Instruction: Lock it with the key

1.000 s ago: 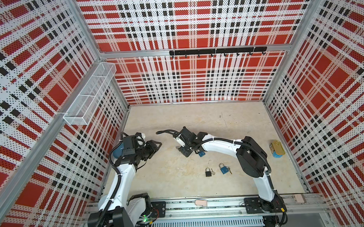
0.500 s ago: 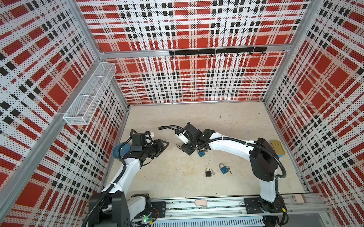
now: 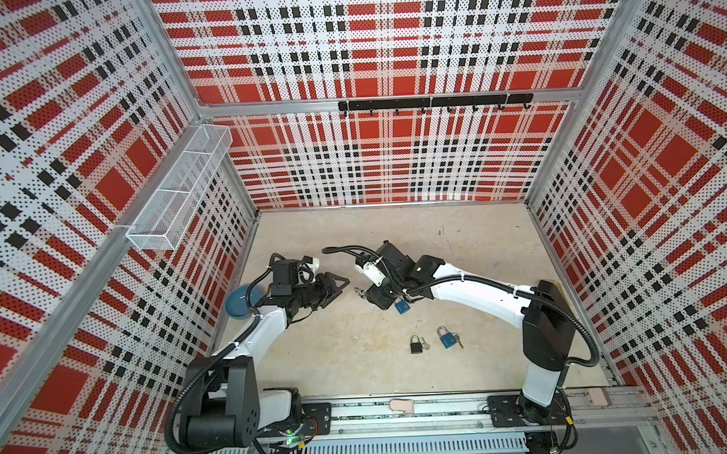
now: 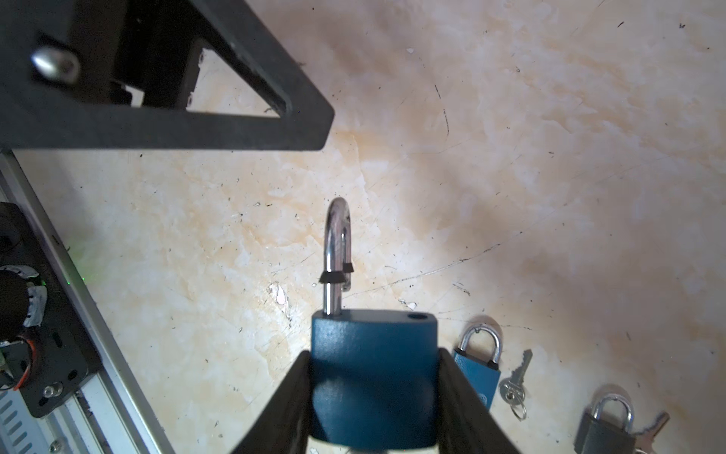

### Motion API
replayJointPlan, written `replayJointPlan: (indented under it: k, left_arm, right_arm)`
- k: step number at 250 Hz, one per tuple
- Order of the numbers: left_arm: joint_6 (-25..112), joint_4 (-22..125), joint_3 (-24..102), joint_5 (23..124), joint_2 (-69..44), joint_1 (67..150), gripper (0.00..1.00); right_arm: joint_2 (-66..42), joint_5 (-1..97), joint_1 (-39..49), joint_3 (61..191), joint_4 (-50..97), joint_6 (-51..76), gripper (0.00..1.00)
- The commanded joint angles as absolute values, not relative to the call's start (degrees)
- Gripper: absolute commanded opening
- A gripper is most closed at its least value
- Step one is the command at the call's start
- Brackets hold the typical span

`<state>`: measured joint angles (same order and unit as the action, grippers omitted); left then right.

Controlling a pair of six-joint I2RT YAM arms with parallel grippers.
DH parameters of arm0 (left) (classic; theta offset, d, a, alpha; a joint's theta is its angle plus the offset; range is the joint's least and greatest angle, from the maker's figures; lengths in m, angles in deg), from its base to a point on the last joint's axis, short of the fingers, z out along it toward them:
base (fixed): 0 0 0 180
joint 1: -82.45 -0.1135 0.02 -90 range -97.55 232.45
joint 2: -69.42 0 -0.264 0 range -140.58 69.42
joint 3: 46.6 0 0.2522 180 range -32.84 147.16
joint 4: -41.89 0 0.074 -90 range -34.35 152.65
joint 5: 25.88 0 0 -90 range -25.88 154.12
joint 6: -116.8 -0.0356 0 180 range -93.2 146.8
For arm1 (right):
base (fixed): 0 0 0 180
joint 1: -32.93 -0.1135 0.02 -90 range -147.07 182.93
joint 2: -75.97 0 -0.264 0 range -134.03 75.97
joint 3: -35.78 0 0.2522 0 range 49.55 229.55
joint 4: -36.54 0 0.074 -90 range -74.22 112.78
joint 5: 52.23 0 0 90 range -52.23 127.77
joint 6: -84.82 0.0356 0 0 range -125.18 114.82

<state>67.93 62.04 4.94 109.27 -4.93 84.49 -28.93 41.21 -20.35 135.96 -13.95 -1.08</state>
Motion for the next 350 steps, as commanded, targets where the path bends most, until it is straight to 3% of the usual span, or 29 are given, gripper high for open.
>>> replayJointPlan:
  k: [1,63,147,246,317,350]
  left_arm:
    - [68.6,59.6,7.1,112.0,-6.5,85.0,0.54]
    - [68.0,59.0,7.5,115.6,-9.9,85.5,0.54]
    - [75.5,45.6,2.1,119.1,-7.2,85.5,0.54]
    - [90.6,14.5,-3.1,119.7,-6.8,91.6,0.49]
    - [109.1,-19.9,-7.7,119.9,-17.3,91.7,0.41]
    - [106.7,-16.4,-8.8,119.1,-17.2,91.4,0.38]
  right_arm:
    - [-25.6,42.2,-20.1,135.6,-11.8,-0.9,0.16]
    - [-24.4,42.8,-19.7,134.5,-11.5,-0.8,0.16]
    - [-20.7,54.4,-13.8,132.1,-8.4,4.8,0.15]
    - [-18.1,57.9,-10.9,133.1,-10.2,5.5,0.15]
    - [-16.9,59.8,-9.8,133.3,-10.2,6.6,0.15]
    - [-16.6,60.0,-9.3,133.2,-10.1,6.7,0.14]
